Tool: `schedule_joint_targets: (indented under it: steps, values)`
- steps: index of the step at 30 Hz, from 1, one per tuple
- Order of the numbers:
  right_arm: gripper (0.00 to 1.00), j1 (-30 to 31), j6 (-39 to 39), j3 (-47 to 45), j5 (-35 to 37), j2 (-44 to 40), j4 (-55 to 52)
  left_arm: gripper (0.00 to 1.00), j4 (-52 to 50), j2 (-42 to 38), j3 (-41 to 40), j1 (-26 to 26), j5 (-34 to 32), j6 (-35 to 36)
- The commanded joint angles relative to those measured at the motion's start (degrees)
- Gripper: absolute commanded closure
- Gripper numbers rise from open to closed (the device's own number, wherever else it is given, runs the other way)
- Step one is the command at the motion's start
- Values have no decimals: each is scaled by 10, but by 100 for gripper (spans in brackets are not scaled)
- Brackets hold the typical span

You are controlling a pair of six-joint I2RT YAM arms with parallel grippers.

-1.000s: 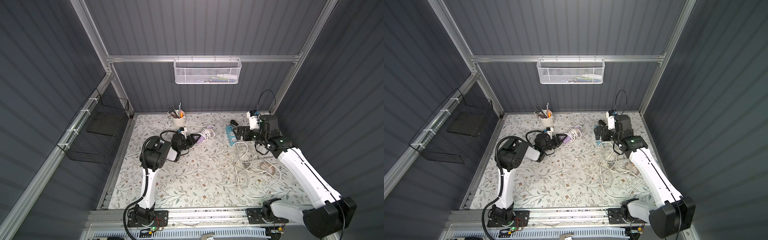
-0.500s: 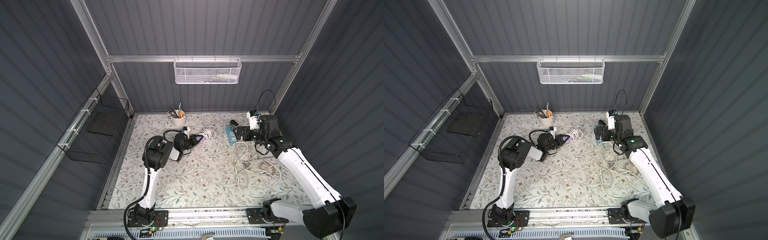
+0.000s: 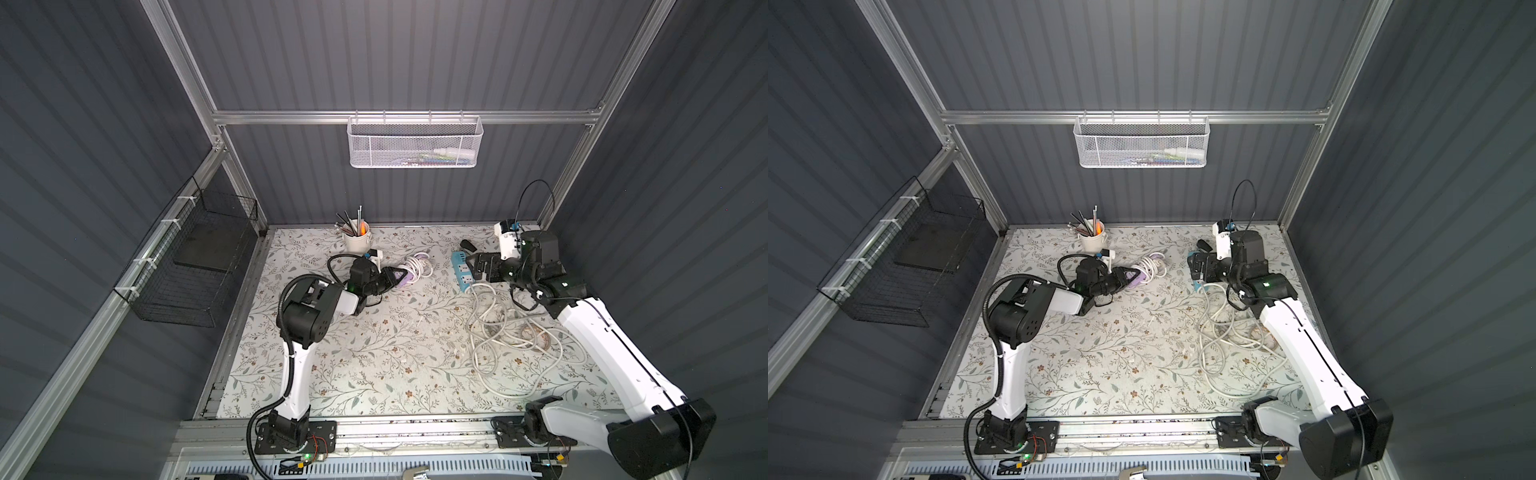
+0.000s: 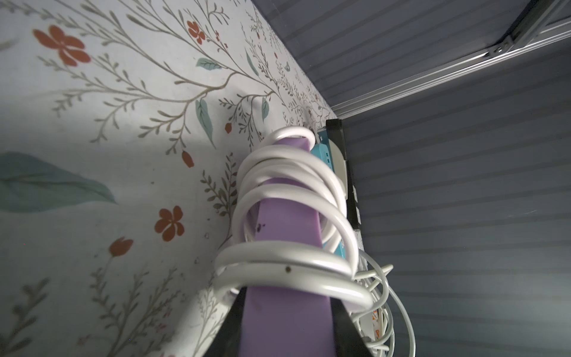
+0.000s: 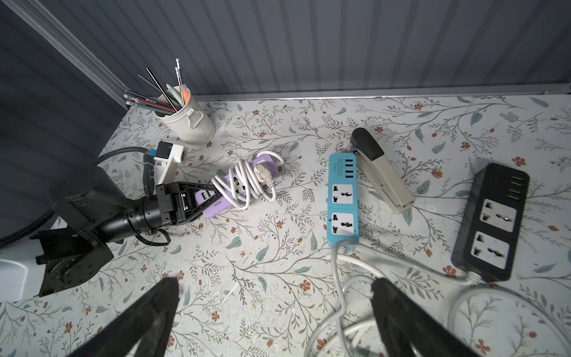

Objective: Unwrap the cord wrapped around the power strip
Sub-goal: Pick up the power strip from the center of the board, then unwrap the power cord from the power strip.

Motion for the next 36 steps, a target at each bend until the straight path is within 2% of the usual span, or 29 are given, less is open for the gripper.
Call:
schedule_joint_targets:
  steps: [1, 6, 10, 15, 19, 26, 36]
  values:
    - [1, 4, -10, -9, -29, -15, 27, 100, -149, -68, 75, -3, 12, 101]
    - [1, 5, -20, -4, -58, -10, 30, 100, -326, -117, 204, -3, 10, 193]
    - [1, 6, -21, -1, -90, -6, 68, 100, -432, -133, 295, -1, 19, 239]
    - [1, 11, -31, 11, -145, 4, 90, 100, -523, -136, 384, -1, 78, 288]
    - [1, 16, -45, 17, -169, 8, 103, 100, -515, -174, 357, -2, 100, 324]
    - [4, 30, -65, 25, -152, 21, 87, 100, -496, -247, 303, -2, 107, 372]
    - [17, 62, -91, 57, -58, 49, 81, 100, -495, -277, 289, -7, 105, 378]
